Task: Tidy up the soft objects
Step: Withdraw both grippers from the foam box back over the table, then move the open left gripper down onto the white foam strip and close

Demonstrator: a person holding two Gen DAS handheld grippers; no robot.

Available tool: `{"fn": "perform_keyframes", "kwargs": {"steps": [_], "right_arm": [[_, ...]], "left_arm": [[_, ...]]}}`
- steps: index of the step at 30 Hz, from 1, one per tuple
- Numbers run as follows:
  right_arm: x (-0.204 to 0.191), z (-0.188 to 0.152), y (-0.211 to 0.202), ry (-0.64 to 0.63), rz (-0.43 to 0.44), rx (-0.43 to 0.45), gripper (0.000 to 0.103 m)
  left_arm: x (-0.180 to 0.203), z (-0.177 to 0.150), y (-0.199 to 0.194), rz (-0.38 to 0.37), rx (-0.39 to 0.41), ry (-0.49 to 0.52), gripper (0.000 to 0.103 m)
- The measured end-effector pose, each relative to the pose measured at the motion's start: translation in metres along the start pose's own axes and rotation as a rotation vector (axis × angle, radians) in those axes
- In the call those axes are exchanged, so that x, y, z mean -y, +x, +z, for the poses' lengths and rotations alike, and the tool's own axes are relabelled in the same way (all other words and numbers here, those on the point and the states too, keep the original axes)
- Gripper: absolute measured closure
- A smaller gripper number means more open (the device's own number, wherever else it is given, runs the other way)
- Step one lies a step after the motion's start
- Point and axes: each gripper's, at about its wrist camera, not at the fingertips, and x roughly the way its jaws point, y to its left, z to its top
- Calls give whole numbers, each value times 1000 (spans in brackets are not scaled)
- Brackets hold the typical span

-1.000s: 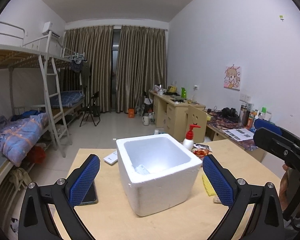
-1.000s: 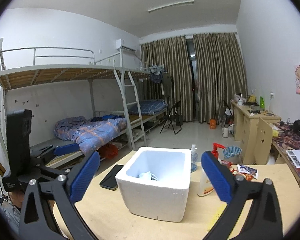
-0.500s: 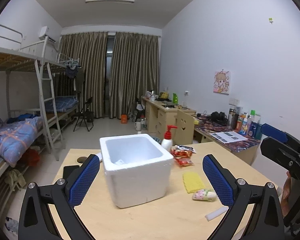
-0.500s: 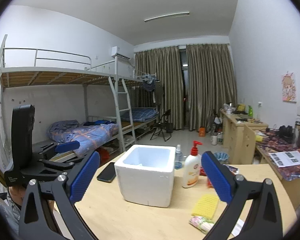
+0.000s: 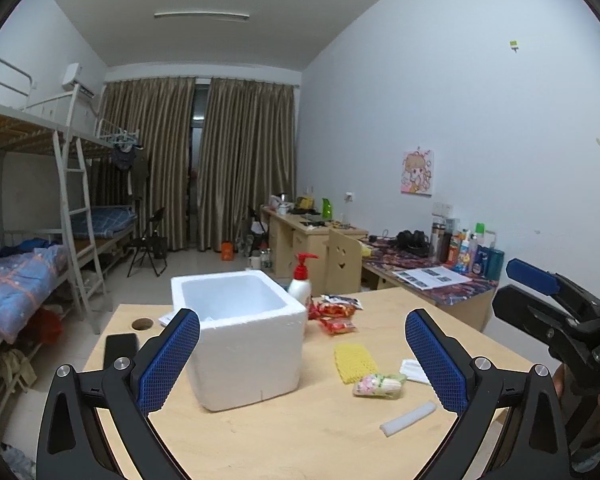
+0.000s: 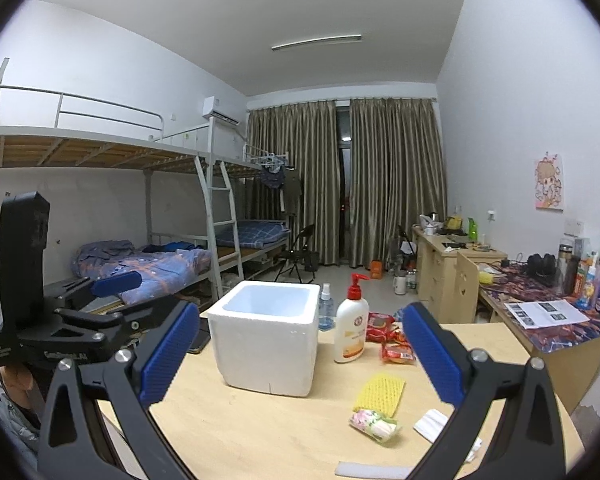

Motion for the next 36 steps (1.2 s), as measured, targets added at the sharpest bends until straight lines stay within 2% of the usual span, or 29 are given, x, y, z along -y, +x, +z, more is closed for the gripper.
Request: {"fn": "perform_keyframes", "kwargs": {"steps": [4, 9, 17, 31, 36], "right_arm": [[7, -11, -6, 11, -22, -9, 0], [15, -33, -7, 29, -70, -49, 0], [32, -60, -13, 82, -141, -84, 0], [49, -90, -23, 84, -181, -126, 0], [60, -96, -25, 99, -179, -145, 0]], "left_arm": [[9, -13, 8, -3, -15, 13, 0], [17, -30, 21, -53, -59, 4, 0], [31, -56, 39, -91, -67, -6, 0], [43, -90, 67, -97, -123, -3, 0], [54, -103, 76, -140, -144, 41, 0]]}}
